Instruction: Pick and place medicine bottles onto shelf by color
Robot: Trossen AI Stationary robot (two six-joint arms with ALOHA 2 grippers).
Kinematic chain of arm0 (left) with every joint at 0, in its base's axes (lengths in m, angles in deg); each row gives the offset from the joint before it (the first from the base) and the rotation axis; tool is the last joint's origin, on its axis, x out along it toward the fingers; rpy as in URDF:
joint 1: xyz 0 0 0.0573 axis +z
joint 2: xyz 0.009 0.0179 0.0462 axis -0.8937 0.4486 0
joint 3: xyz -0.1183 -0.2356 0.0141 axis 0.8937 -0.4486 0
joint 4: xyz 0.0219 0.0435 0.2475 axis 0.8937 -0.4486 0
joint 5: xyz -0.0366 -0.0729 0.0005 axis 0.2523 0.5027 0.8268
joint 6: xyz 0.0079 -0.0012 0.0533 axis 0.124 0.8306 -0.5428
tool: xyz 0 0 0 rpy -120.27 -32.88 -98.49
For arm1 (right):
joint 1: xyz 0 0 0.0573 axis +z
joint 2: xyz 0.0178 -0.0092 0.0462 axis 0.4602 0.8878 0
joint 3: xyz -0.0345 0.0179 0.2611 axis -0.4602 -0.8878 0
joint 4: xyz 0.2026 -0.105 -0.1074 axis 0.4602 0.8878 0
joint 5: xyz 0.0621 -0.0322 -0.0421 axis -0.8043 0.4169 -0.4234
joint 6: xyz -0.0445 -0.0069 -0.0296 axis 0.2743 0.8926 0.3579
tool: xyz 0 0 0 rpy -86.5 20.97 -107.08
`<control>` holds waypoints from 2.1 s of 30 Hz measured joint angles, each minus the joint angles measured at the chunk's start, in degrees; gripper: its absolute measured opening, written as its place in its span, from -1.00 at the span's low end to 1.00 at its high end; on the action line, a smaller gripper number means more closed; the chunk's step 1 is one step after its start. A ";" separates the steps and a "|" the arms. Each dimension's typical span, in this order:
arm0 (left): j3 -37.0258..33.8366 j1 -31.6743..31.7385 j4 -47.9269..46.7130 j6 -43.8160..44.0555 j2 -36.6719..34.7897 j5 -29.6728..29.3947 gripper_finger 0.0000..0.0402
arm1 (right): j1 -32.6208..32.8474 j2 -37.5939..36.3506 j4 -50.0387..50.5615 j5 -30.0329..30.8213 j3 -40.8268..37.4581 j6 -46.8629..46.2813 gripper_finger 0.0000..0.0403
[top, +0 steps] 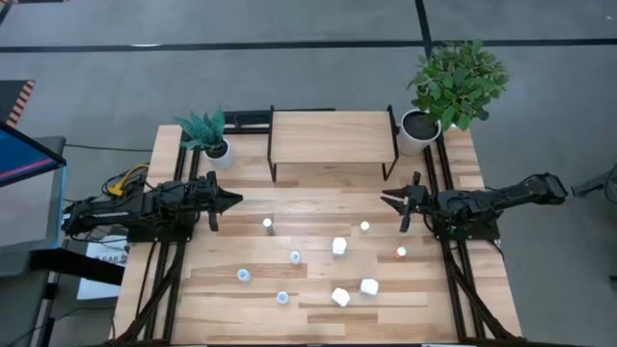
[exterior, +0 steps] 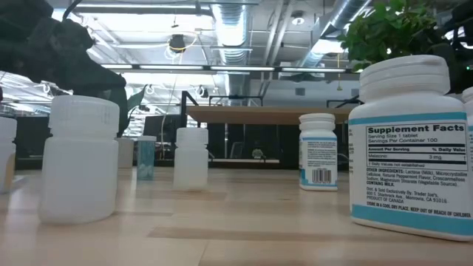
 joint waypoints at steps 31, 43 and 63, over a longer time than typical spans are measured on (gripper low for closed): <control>-0.15 0.02 2.25 4.35 0.00 3.35 -0.50 | 0.00 -0.01 -0.01 0.00 0.01 1.20 -0.46; -0.13 0.02 8.46 4.61 0.00 3.71 -0.11 | 0.09 0.01 -0.99 -2.47 0.12 -17.32 -0.46; 3.01 -6.56 31.39 -16.28 13.45 10.46 -0.11 | 7.10 13.37 37.67 -20.80 50.44 -15.05 -0.46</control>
